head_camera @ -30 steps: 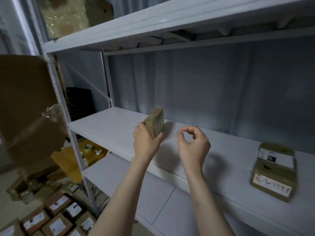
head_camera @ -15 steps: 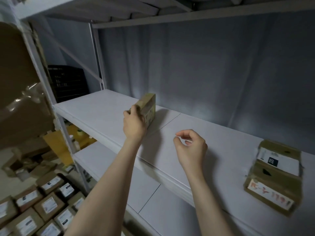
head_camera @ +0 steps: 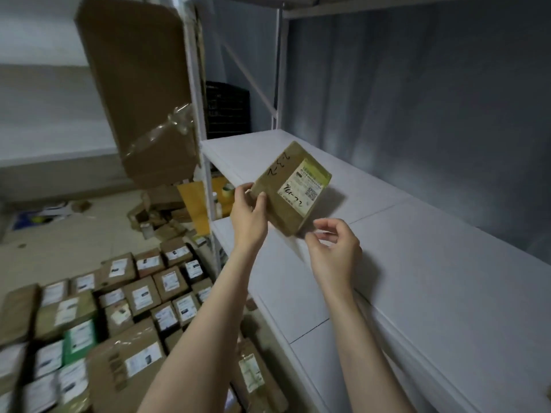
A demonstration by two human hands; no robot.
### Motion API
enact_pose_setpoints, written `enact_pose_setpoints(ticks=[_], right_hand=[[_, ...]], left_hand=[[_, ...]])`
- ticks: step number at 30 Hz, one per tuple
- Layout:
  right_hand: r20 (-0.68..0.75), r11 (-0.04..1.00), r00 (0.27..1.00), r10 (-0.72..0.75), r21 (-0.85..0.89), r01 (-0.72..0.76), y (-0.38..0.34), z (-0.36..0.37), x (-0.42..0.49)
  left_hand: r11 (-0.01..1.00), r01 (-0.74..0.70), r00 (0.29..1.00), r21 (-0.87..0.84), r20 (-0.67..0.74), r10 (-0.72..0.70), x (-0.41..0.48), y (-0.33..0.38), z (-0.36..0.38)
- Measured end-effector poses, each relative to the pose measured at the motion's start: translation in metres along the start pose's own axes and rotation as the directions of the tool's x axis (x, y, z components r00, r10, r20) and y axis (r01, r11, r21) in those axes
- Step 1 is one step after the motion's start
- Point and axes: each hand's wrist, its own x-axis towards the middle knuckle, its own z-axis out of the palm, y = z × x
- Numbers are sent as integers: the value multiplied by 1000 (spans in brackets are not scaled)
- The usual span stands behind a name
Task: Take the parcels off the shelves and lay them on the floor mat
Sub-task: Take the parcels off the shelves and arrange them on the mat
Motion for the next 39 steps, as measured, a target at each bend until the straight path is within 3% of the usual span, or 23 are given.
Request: enact_pose_setpoints(ticks=[8, 15, 19, 22, 28, 31, 39], right_hand=[[346, 997, 937, 56, 37, -73, 1, 95, -64], [626, 975, 748, 221, -118, -189, 20, 167, -169], [672, 937, 654, 348, -225, -267, 39, 200, -235], [679, 901, 593, 434, -319, -294, 52, 219, -285], [665, 792, 430, 611, -511, -334, 79, 260, -383], [665, 751, 351, 659, -555, -358, 91, 280, -428], [609, 654, 258, 750, -628, -422, 122, 310, -484]], left_hand=[[985, 159, 931, -64, -322, -171, -27, -42, -156], [959, 271, 794, -86, -543, -273, -89, -86, -301], [930, 349, 644, -113, -693, -326, -138, -116, -386], [877, 455, 492, -155, -777, -392, -183, -147, -453], [686, 658, 216, -310, -794, -568, -281, -214, -555], [525, 779, 83, -343, -773, -629, -320, -241, -592], [401, 789, -91, -465, -735, -672, -357, -291, -628]])
